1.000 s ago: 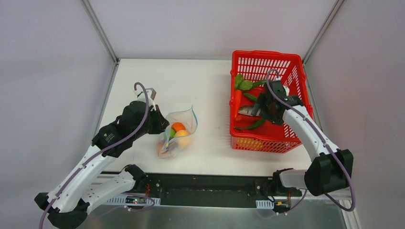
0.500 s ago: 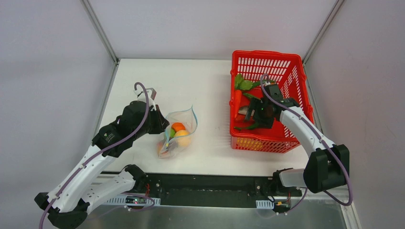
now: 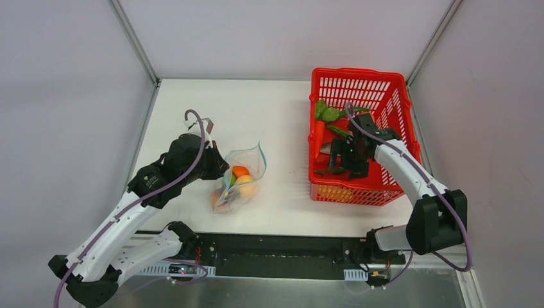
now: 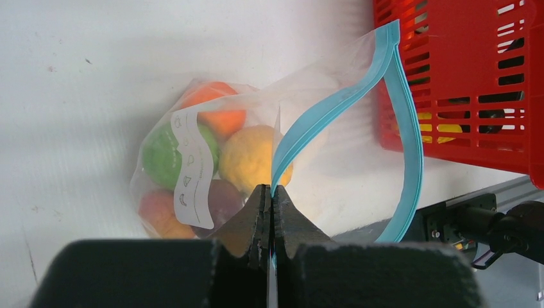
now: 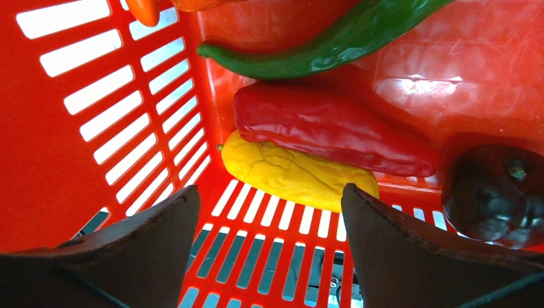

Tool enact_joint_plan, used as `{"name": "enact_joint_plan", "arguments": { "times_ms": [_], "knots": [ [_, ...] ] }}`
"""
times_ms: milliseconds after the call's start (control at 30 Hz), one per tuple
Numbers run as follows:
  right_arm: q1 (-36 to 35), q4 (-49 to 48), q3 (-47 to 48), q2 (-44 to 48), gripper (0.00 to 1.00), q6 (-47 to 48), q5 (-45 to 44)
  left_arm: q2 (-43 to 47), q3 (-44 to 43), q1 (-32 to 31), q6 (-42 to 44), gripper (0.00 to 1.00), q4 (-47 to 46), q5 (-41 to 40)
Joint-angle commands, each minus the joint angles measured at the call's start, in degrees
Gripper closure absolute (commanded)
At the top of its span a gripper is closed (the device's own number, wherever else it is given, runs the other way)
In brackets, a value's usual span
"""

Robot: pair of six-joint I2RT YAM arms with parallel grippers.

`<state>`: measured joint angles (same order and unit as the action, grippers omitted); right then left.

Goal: Place the food in the zip-top bag and seal the zipper

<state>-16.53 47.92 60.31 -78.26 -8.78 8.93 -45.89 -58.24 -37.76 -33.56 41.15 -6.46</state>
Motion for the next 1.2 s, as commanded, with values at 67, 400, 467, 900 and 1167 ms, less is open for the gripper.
{"name": "enact_joint_plan", "arguments": {
  "times_ms": [67, 400, 467, 900, 1167],
  "knots": [
    [-1.5, 1.4, -0.9, 0.0, 0.16, 1.4, -0.3, -0.3, -1.8, 0.6, 1.5, 1.0, -0.2, 0.3],
    [-4.2, 1.1, -2.2, -2.2, 0.19, -1.9, -1.4, -0.5, -1.9, 0.6, 1.6, 1.0, -0.3, 0.1],
    [-4.8, 1.5, -2.3, -2.7, 0.19, -3.1, -3.2, -0.6, -1.9, 0.6, 1.6, 1.0, -0.3, 0.1],
    [-6.1, -2.1, -0.7, -9.3, 0.22, -3.9, -15.7, 0.0, -1.7, 0.6, 1.7, 1.0, 0.0, -0.7],
    [-5.4, -11.8, -2.0, -8.7, 0.52, -10.6, -18.2, 0.8, -1.5, 0.6, 1.3, 1.0, 0.2, -1.0]
  ]
}}
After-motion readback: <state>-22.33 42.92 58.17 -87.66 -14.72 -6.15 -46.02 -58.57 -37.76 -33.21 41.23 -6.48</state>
